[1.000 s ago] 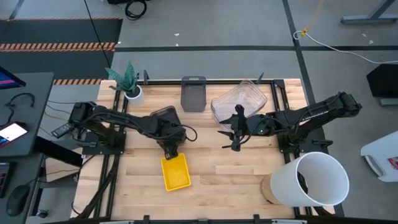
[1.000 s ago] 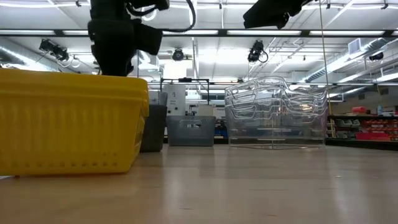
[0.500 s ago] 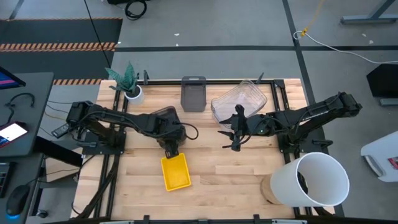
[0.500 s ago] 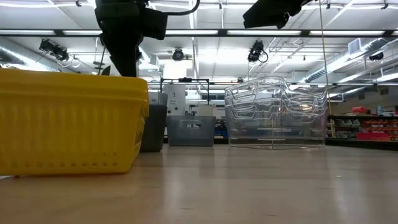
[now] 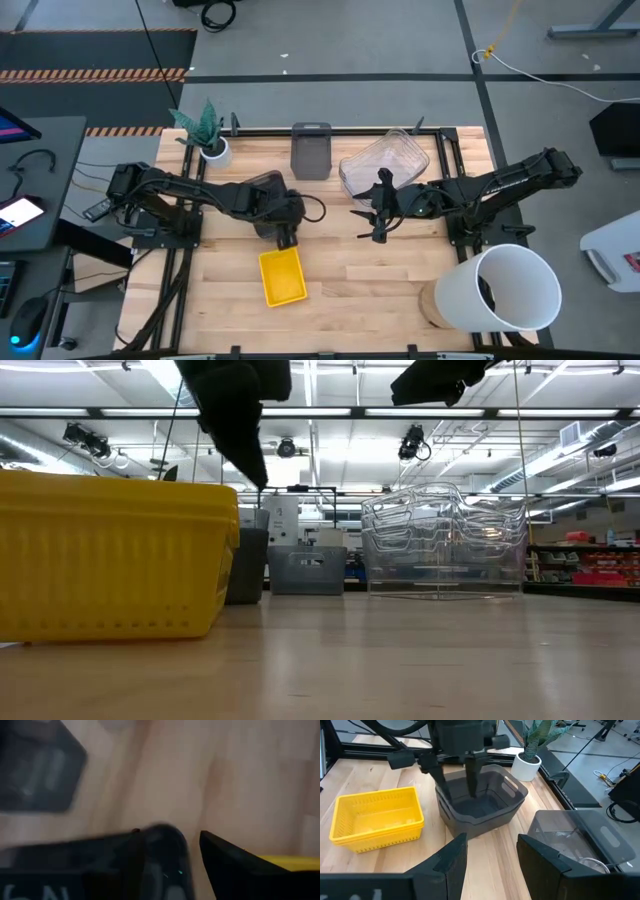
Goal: Stack baskets by color
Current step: Stack the top black bin on top of the bottom black bins
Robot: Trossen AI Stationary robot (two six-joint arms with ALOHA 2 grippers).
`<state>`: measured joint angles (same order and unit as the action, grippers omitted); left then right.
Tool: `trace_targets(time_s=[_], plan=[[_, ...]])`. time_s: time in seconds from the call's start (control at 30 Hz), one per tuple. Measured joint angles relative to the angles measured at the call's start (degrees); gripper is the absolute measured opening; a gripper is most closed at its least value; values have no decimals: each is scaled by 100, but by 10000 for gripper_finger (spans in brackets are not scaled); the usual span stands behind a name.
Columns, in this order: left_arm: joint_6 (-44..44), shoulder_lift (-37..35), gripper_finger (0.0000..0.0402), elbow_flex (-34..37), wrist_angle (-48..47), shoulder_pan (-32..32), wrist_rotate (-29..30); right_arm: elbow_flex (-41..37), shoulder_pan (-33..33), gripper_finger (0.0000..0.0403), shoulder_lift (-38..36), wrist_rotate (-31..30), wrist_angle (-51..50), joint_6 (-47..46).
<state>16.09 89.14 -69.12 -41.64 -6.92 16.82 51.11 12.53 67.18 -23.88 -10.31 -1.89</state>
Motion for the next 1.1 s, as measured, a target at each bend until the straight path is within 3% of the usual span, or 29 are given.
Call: trace_targets(time_s=[0.17,0.33,0.77,1.1], plan=[[-847,0,183,9,541,23,557,0,9,177,0,0,-2,0],[-1480,0,172,13,999,143,707,0,9,177,0,0,-9,-2],[-2909,0,150,17,2418,258,574,0,70,177,0,-2,-9,-2],[-3322,0,120,22,2478,336,433,0,332,177,0,-19,-9,-51]])
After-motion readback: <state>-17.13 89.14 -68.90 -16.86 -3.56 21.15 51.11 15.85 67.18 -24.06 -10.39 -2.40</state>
